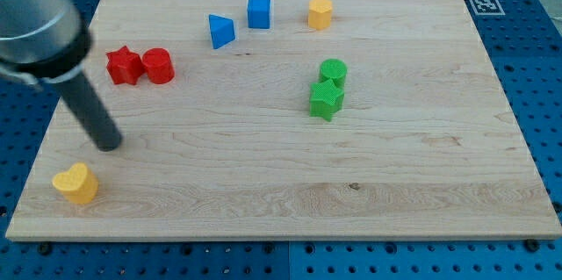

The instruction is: Point at yellow hexagon

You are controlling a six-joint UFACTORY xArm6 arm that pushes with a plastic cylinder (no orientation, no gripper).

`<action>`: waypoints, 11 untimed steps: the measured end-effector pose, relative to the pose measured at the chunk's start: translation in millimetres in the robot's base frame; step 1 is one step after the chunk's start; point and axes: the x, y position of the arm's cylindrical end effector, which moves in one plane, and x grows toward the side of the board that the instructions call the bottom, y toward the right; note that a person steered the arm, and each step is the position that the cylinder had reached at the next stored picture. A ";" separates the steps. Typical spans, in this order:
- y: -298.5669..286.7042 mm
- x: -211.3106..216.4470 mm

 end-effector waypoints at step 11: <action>293.7 -262.5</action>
